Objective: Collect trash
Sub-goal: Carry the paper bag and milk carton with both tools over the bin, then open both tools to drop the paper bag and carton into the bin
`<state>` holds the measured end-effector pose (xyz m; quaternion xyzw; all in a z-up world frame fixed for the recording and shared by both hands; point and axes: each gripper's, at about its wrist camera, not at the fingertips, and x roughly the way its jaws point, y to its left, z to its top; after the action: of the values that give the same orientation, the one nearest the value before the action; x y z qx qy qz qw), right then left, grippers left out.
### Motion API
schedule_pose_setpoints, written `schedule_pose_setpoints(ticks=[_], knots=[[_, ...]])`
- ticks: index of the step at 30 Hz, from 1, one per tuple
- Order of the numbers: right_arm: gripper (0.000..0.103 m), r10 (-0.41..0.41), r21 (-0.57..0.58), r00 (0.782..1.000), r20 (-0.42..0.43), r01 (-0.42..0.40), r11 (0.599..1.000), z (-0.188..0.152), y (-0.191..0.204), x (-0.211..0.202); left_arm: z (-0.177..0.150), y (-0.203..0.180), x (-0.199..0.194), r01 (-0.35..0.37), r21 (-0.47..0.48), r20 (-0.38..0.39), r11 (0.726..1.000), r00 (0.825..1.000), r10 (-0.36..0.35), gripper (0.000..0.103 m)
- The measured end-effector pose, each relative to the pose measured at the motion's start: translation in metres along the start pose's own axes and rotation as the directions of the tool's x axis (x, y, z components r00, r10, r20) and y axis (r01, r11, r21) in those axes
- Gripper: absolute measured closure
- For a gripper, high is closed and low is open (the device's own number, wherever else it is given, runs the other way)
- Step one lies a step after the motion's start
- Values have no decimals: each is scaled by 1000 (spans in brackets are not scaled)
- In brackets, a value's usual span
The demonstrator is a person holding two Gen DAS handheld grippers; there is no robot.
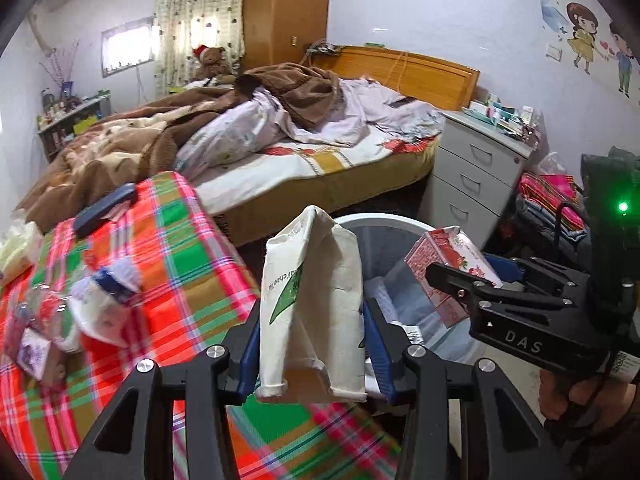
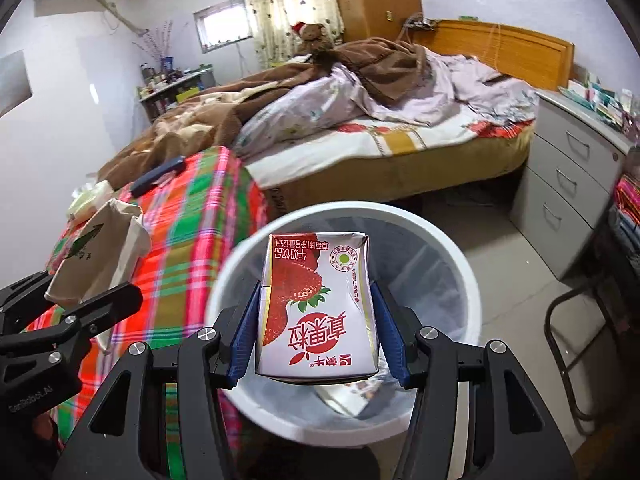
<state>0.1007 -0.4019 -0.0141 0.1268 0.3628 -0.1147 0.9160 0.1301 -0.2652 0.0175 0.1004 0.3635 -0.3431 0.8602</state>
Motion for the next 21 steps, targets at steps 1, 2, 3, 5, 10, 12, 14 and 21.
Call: schedule_pose_setpoints(ticks=[1,2,3,5,10,12,14,21], knots=[[47,-4,3,1000,-7,4,1000,-1,-3,2,1,-3,5,0,0,-8,1000,1000,0,56],[47,-10,6,1000,-13,10,1000,-1,-7,4,2,-5,10,4,3,-12,1000,1000,-4,56],[47,-16,9,1000,-18,16,1000,-2,-10,6,3,-7,16,15,3,-18,1000,1000,-15,56],[47,-18,19,999,-35,19,1000,-2,-18,12,5,-11,27,37,-7,-36,999,999,-38,56],[47,-12,44,998,-67,15,999,-6,-32,21,5,-21,44,45,5,-53,999,998,-45,56],[47,-18,48,997,-81,22,999,-7,-35,24,6,-23,48,44,6,-55,999,998,-44,56],[47,-14,47,996,-93,18,999,-8,-37,26,6,-23,52,55,-3,-61,998,997,-55,54],[45,-19,43,995,-94,23,999,-9,-38,25,7,-18,53,60,-27,-55,998,997,-62,38]])
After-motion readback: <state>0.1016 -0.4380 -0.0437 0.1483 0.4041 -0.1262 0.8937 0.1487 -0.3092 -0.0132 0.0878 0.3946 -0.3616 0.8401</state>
